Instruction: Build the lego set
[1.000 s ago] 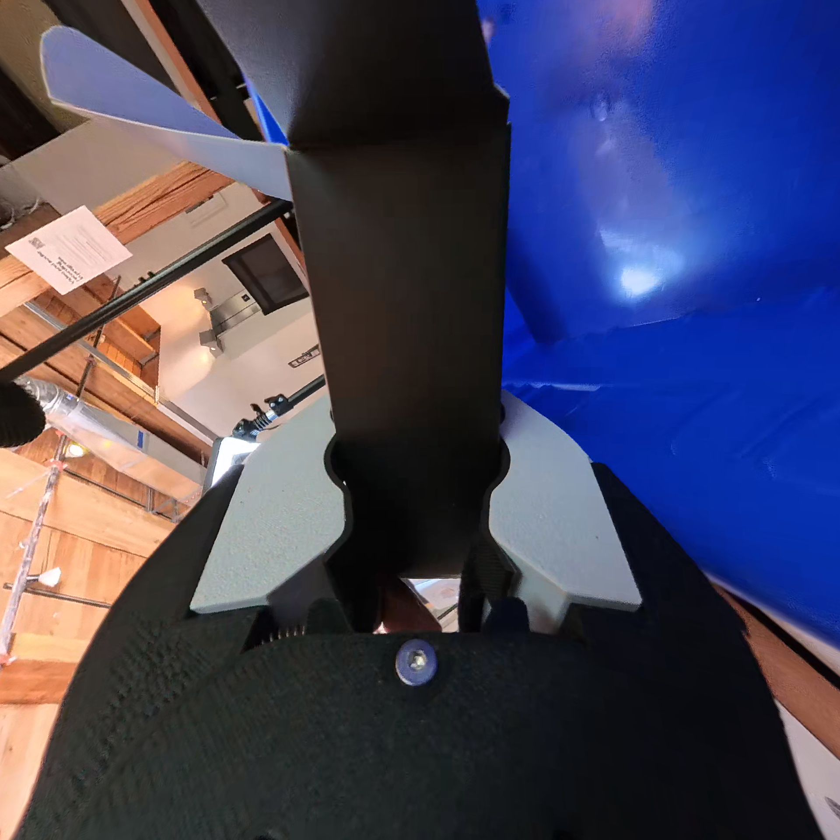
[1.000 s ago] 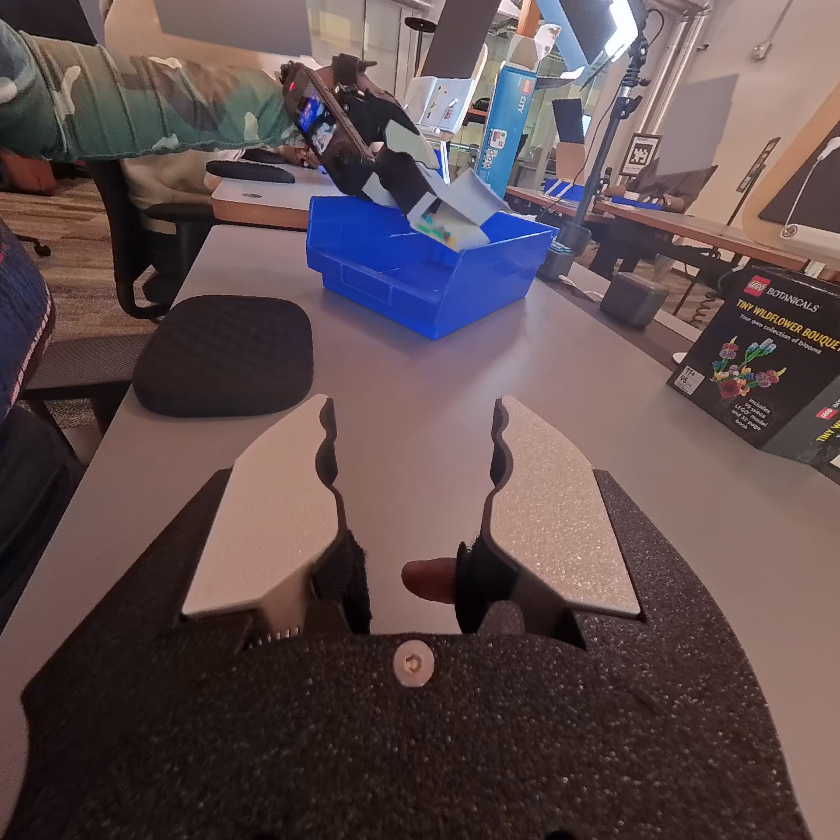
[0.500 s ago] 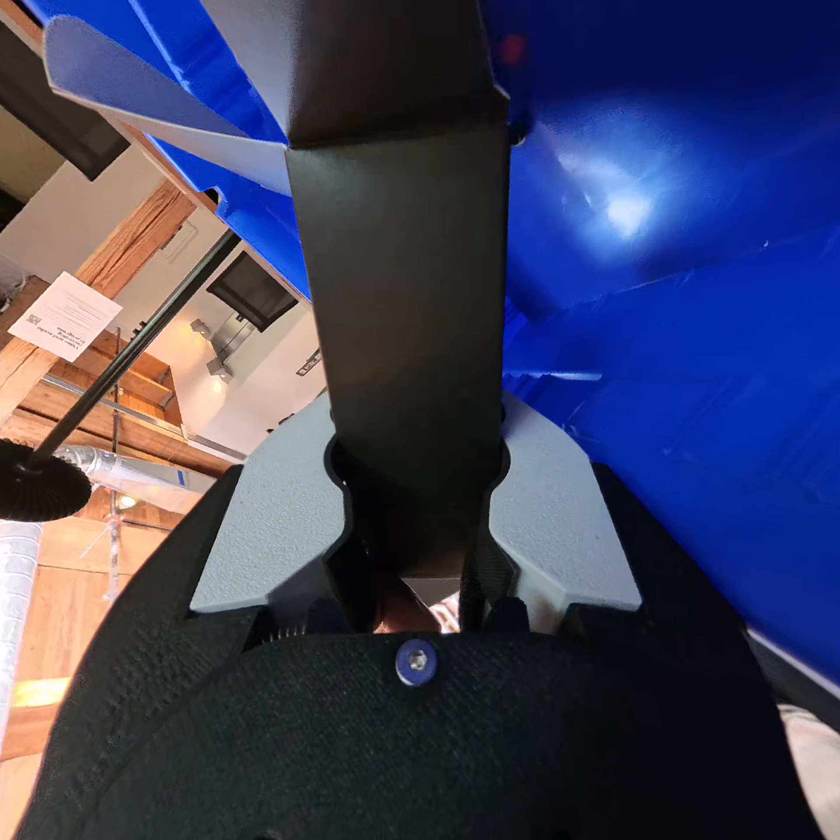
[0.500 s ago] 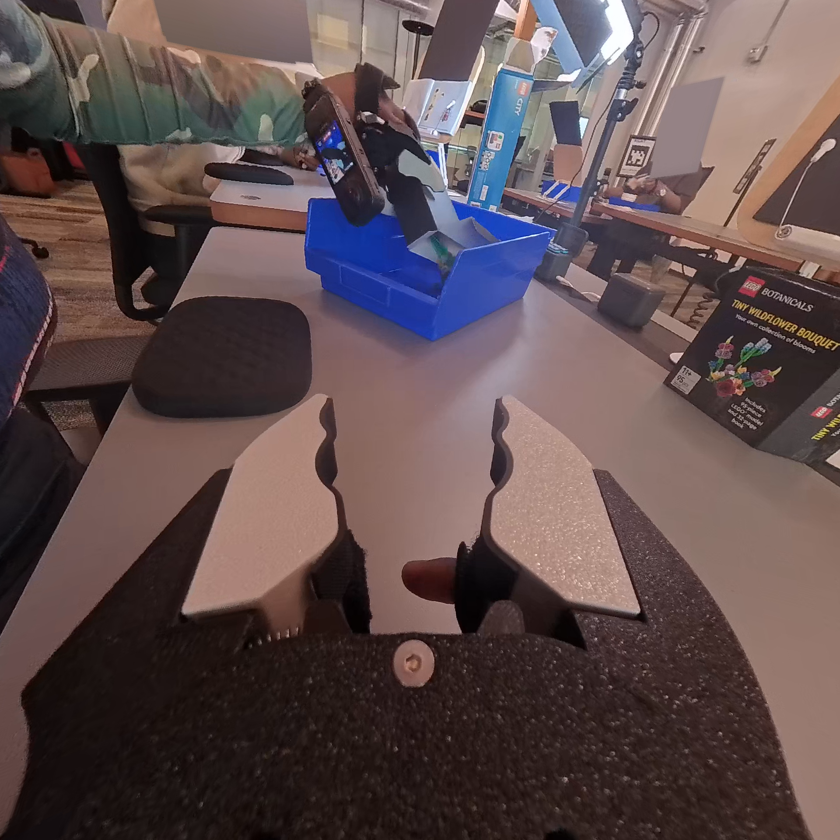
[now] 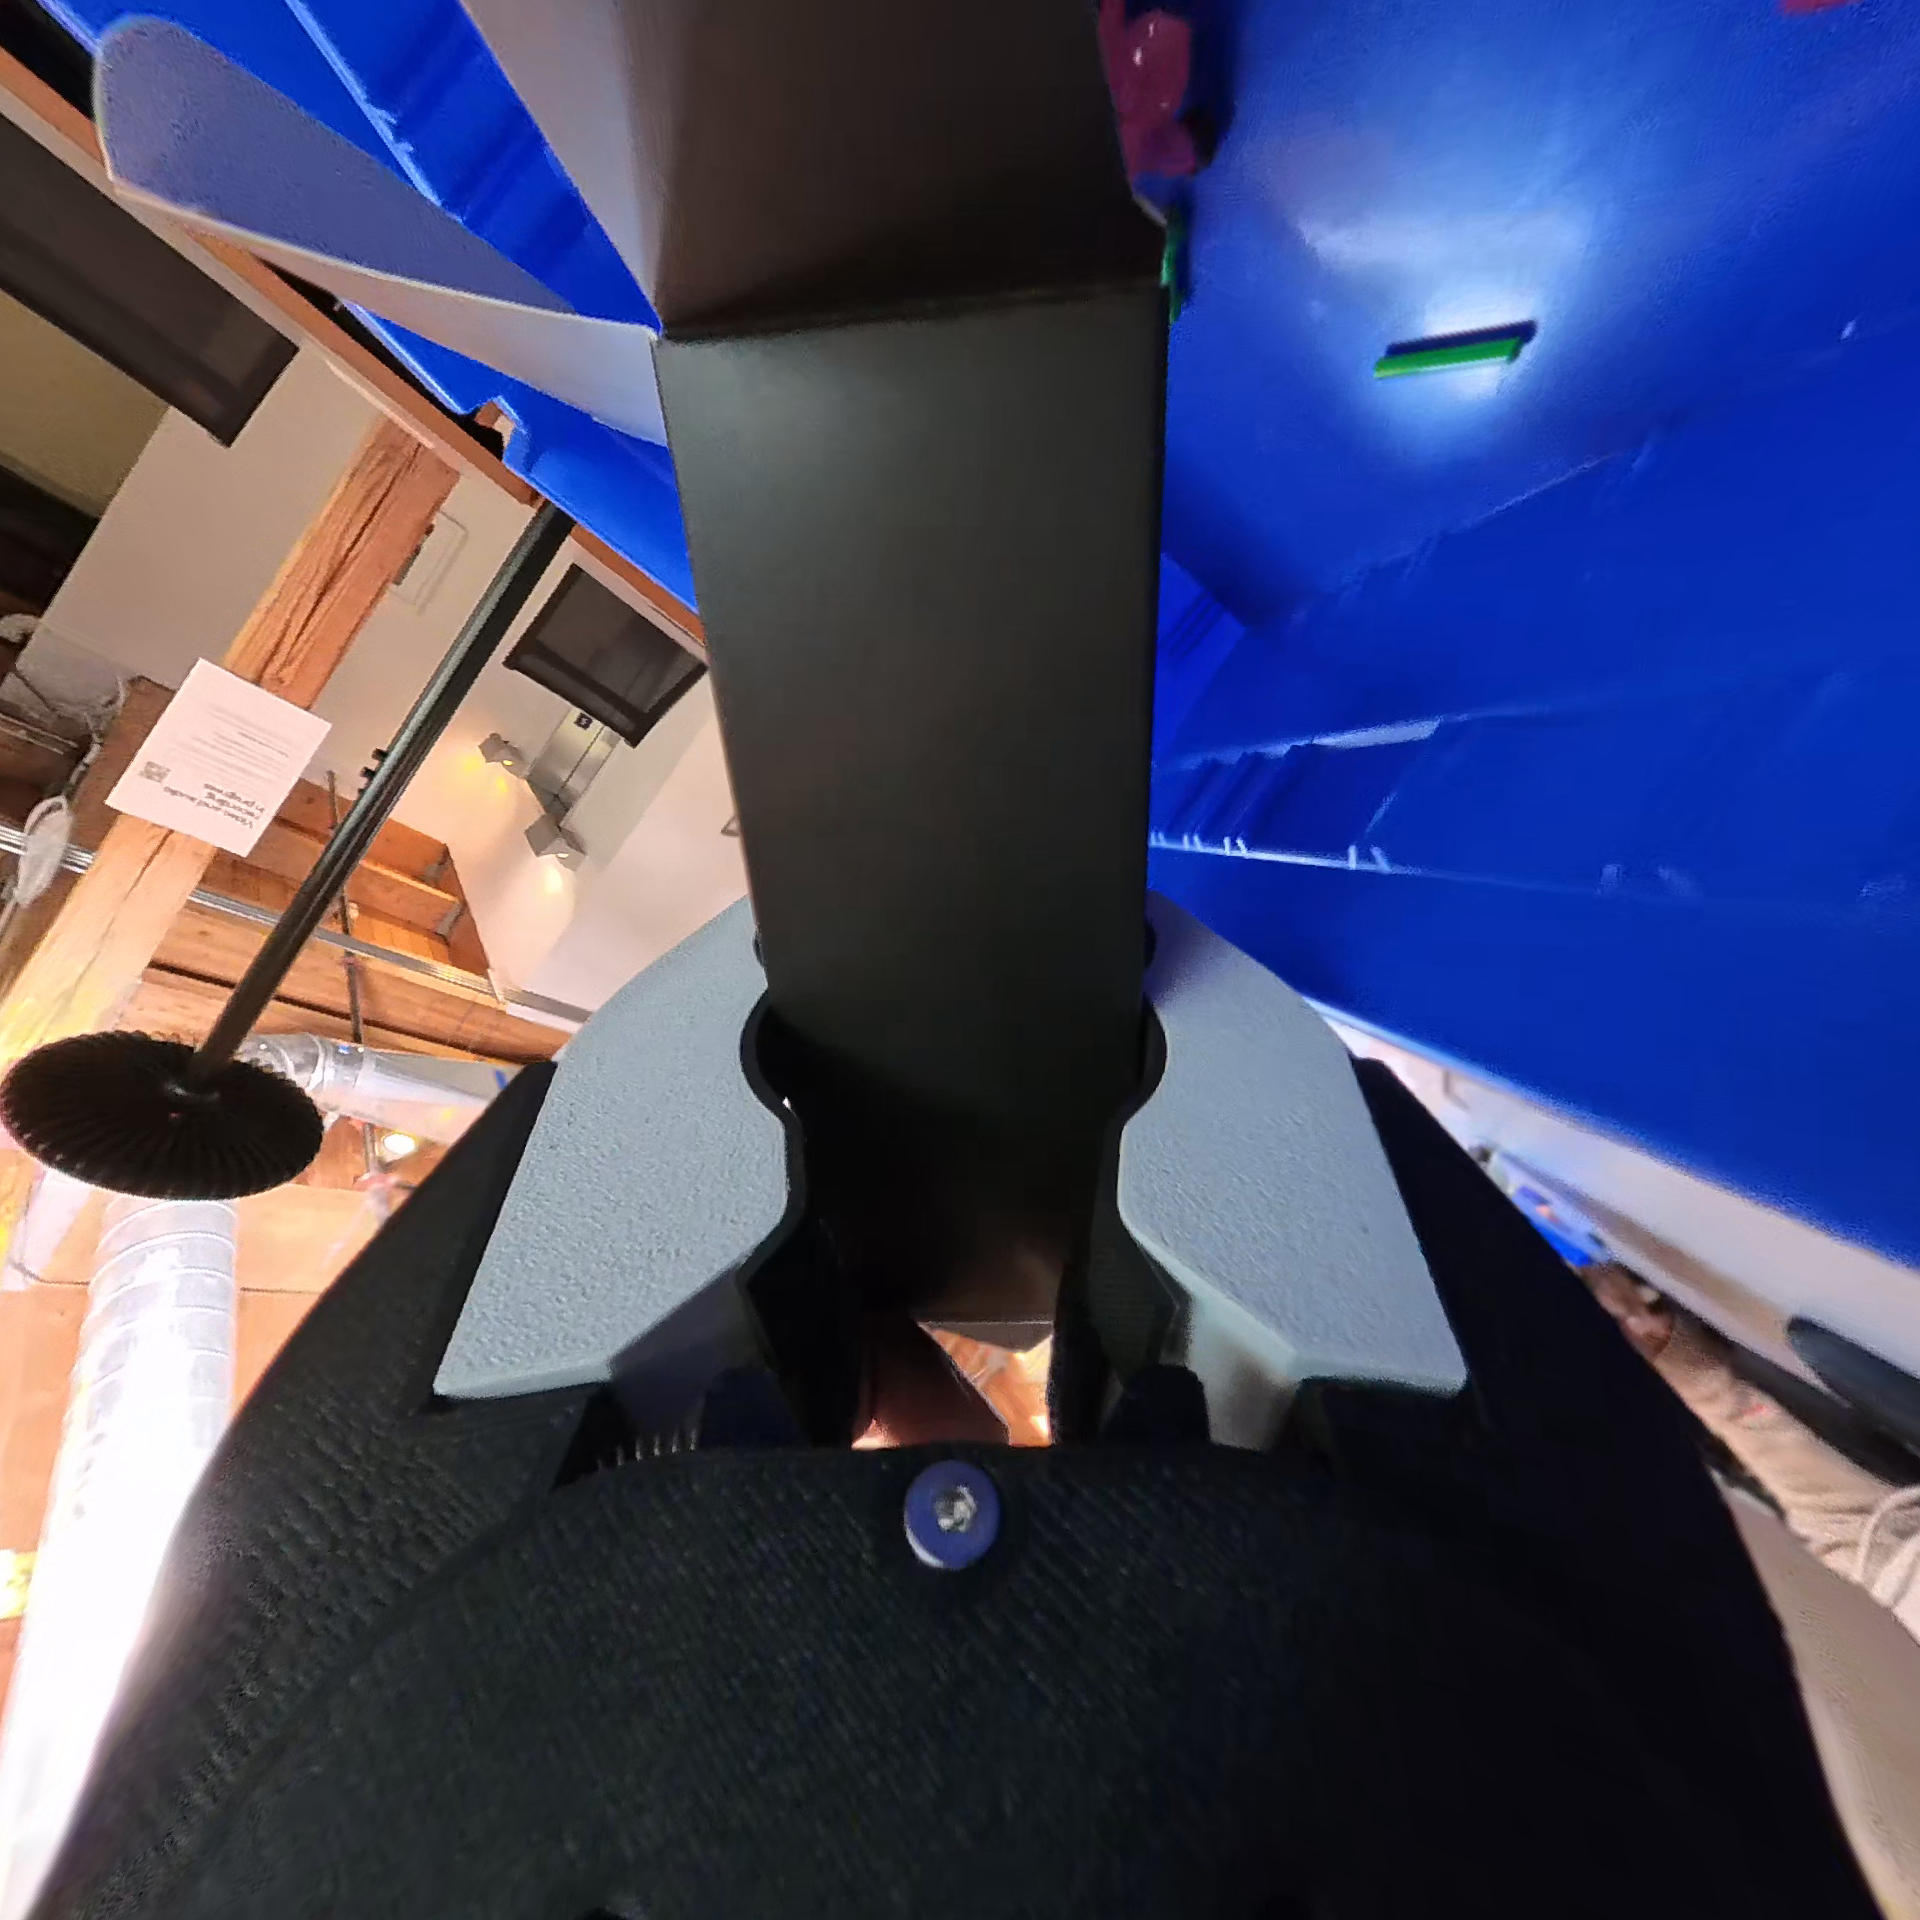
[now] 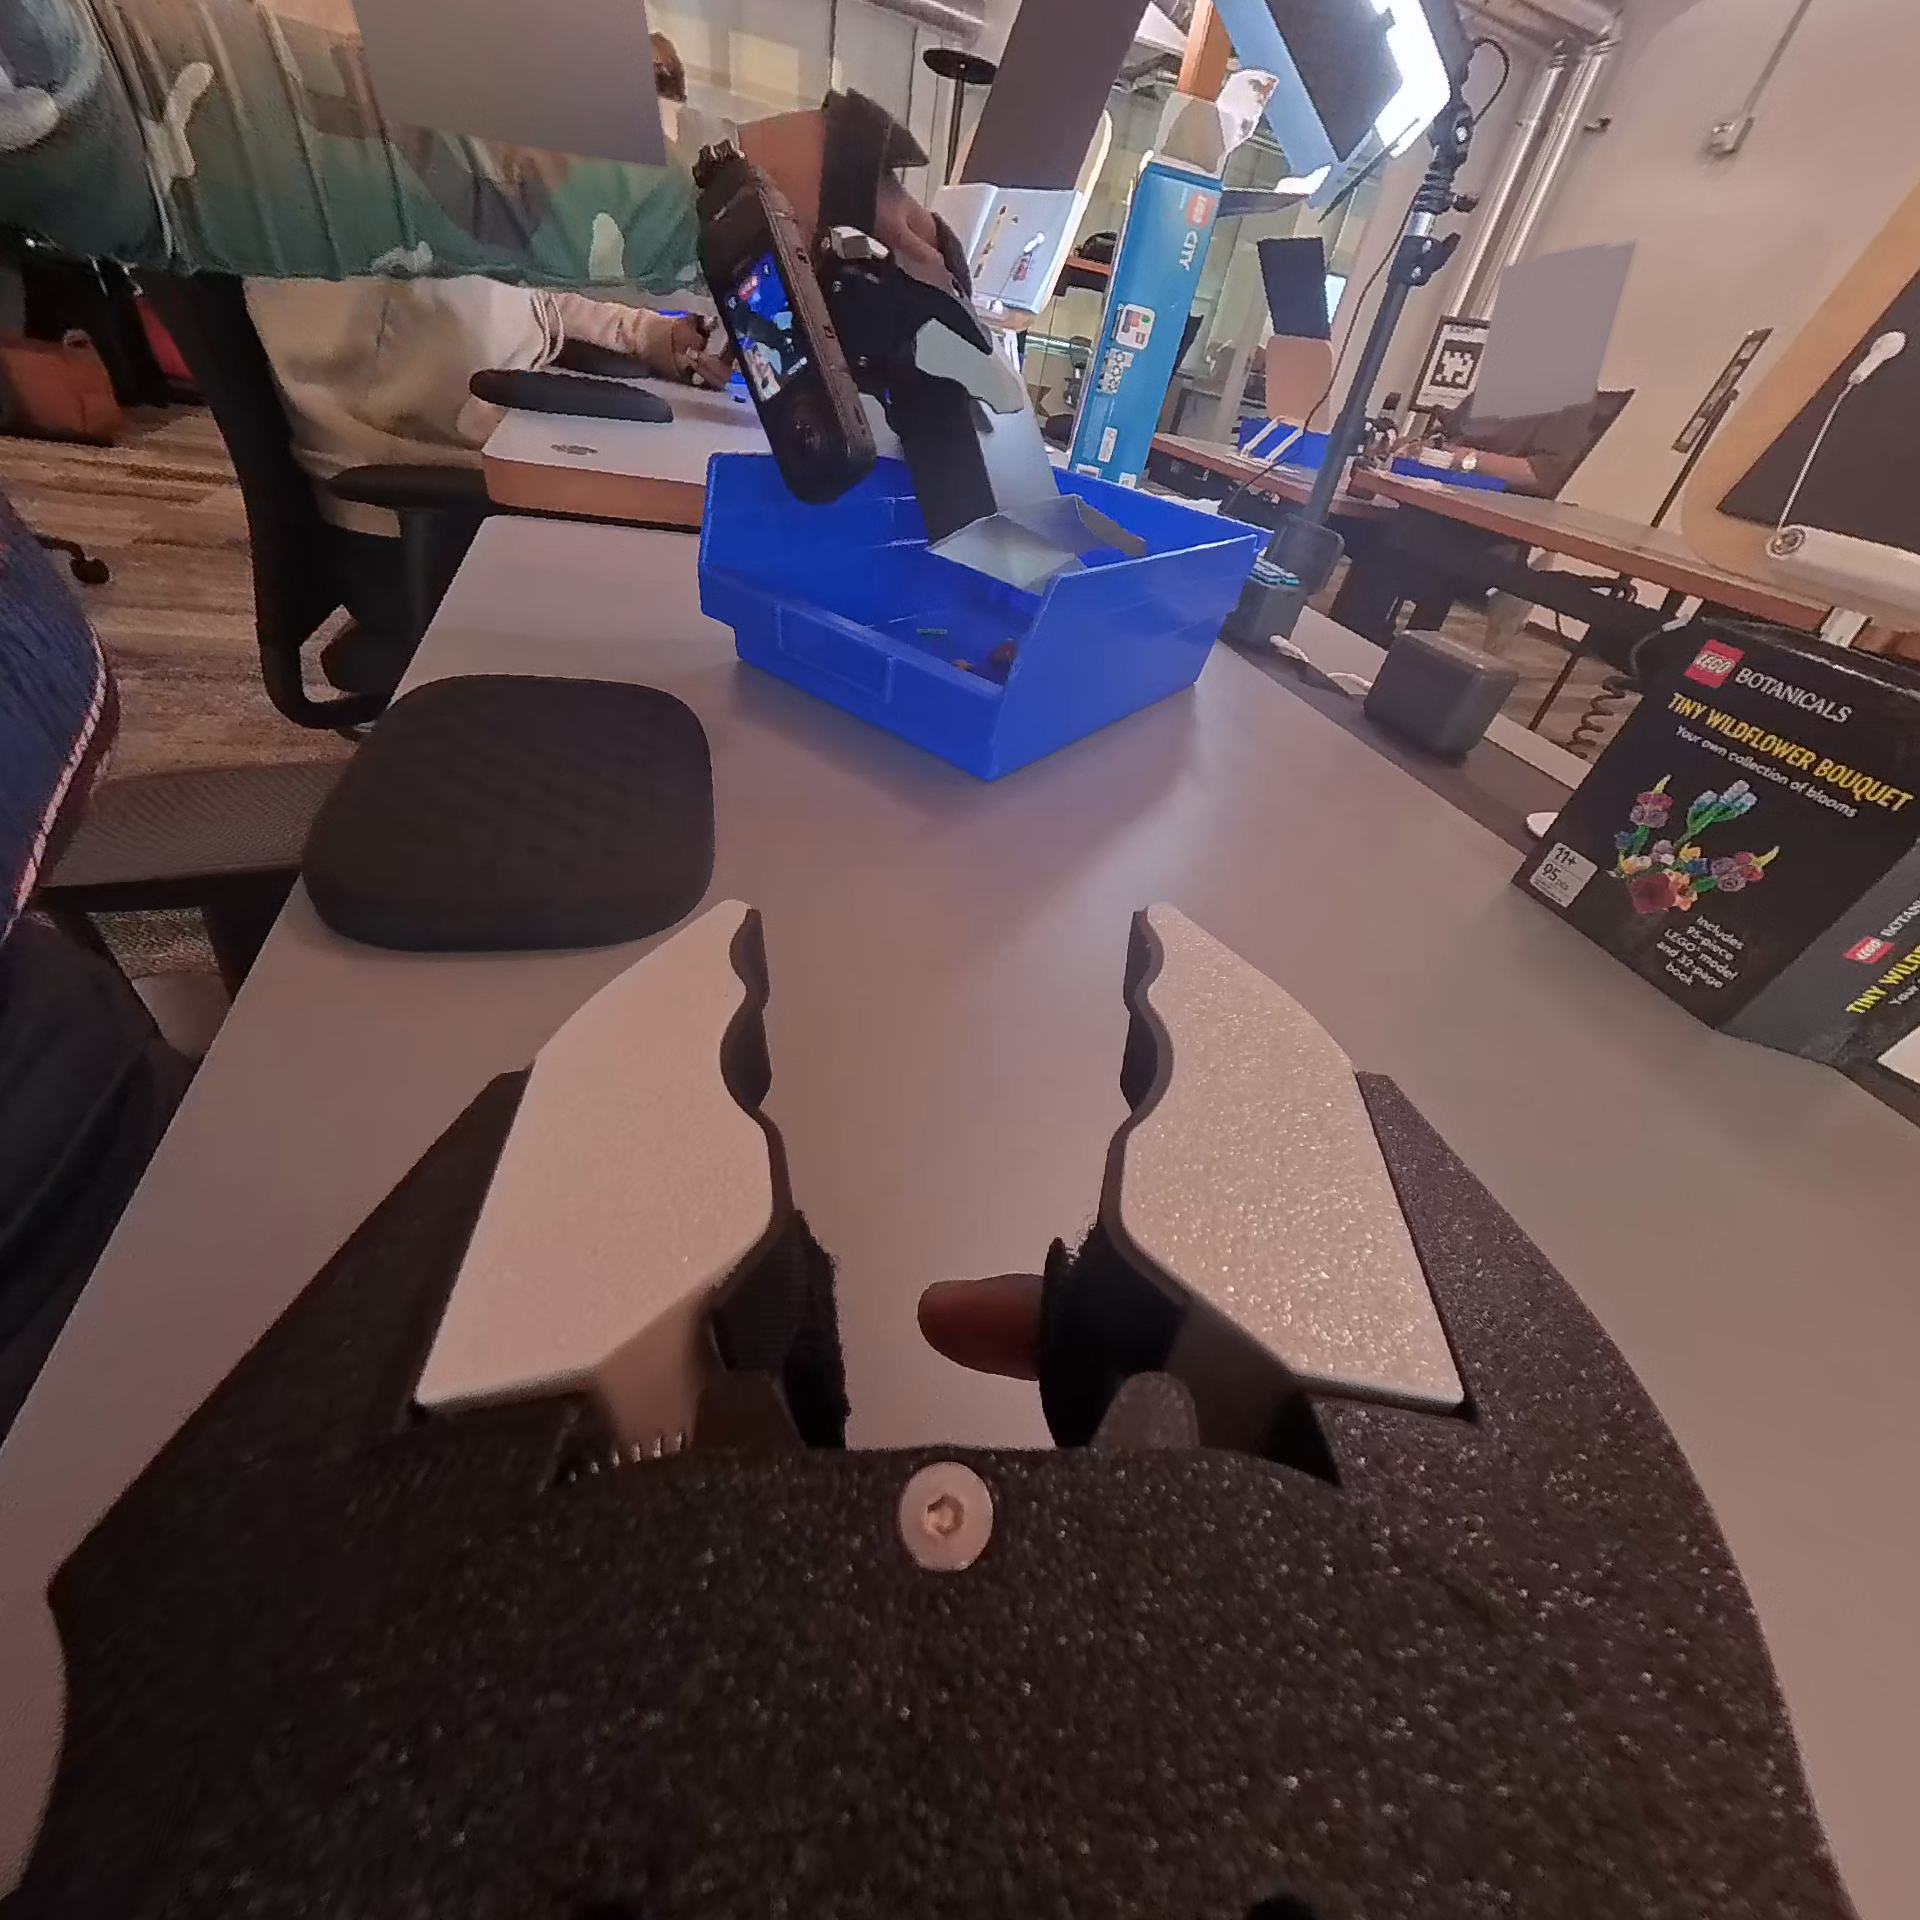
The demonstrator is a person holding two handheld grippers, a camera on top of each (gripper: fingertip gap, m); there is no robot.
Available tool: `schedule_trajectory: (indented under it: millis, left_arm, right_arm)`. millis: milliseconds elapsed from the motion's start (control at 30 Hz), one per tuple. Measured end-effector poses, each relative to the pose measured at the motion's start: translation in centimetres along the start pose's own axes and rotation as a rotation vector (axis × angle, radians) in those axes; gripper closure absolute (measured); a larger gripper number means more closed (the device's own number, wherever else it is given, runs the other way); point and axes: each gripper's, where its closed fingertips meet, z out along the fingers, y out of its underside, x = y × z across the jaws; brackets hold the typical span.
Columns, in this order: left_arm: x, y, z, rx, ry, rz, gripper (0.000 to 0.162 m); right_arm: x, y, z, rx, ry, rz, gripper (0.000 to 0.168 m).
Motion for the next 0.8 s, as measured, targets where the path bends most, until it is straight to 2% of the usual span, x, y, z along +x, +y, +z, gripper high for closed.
schedule_trajectory:
  millis: [300, 567, 800]
  left_arm:
    - [-1.5, 1.2, -1.3, -0.057, -0.043, 0.196, 0.102]
    - [-1.1, 1.3, -2.3, 0.029, 0.015, 0.009, 0.102]
    - [-0.6, 2.0, -2.5, -0.036, 0.01, 0.062, 0.102]
  right_arm:
    - [0.0, -0.1, 0.0, 0.007, 0.002, -0.003, 0.101]
    - [-0.4, 0.1, 0.2, -0.011, -0.01, -0.02, 0.101]
    - [-0.3, 0.0, 0.1, -0.006, -0.004, -0.022, 0.101]
